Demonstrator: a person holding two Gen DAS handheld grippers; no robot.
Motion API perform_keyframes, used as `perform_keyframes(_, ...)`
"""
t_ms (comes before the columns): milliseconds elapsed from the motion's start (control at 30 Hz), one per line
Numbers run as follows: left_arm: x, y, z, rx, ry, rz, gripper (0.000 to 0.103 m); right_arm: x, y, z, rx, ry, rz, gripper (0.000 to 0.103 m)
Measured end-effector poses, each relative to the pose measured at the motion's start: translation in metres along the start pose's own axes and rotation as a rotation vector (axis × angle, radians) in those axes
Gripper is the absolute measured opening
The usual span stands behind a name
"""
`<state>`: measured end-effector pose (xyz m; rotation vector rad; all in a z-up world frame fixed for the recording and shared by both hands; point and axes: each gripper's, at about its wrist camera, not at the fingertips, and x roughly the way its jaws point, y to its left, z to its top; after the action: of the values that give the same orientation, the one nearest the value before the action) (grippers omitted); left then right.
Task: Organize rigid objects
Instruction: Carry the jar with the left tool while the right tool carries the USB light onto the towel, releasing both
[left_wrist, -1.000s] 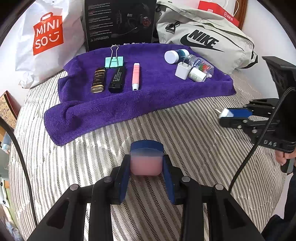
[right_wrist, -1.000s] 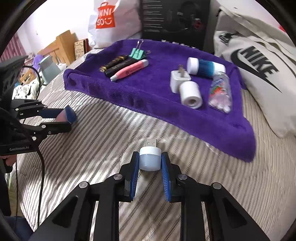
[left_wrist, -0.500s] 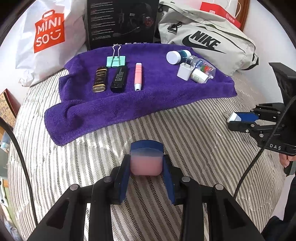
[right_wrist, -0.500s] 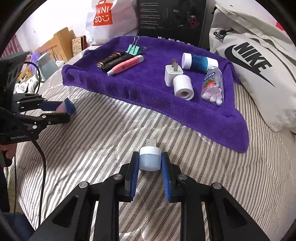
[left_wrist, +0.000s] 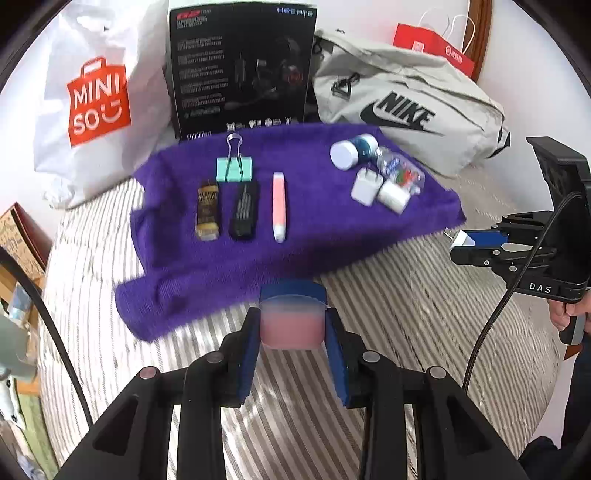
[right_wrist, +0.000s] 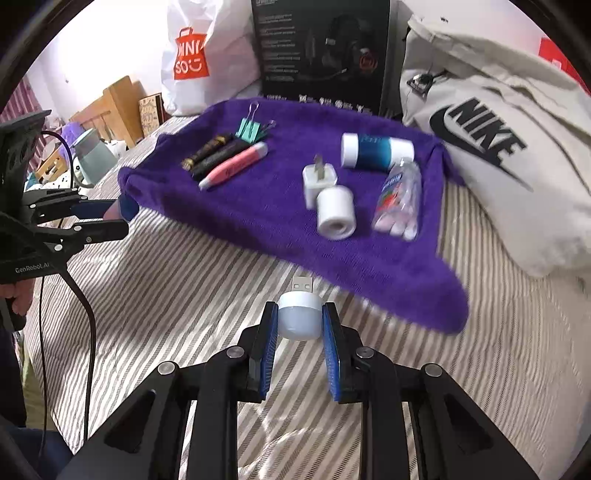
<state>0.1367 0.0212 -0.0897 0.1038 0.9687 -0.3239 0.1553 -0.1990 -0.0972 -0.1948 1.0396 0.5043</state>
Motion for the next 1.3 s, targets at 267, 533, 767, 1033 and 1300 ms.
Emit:
perform_keyframes(267, 0.004, 0.008, 0.03, -0.015, -0.026, -0.008, 0.032, 0.0, -0.014, 0.034, 0.014, -0.036, -0.001, 0.024)
perform_keyframes(533, 0.022, 0.016, 0.047, -0.027, -0.009, -0.016, 0.032, 0.013, -0.026, 0.069, 0.01, -0.052, -0.015, 0.024)
perform_keyframes(767, 0.037, 0.025, 0.055, -0.036, 0.014, -0.007, 0.032, 0.042, -0.038, 0.096, -0.006, -0.008, -0.034, 0.024)
perform_keyframes(1033, 0.05, 0.033, 0.06, -0.04, 0.038, 0.003, 0.032, 0.079, -0.039, 0.108, -0.062, 0.065, -0.071, 0.024)
perform_keyframes(1300, 0.057, 0.034, 0.067, -0.033, 0.043, -0.003, 0.032, 0.096, -0.039, 0.112, -0.095, 0.106, -0.069, 0.024)
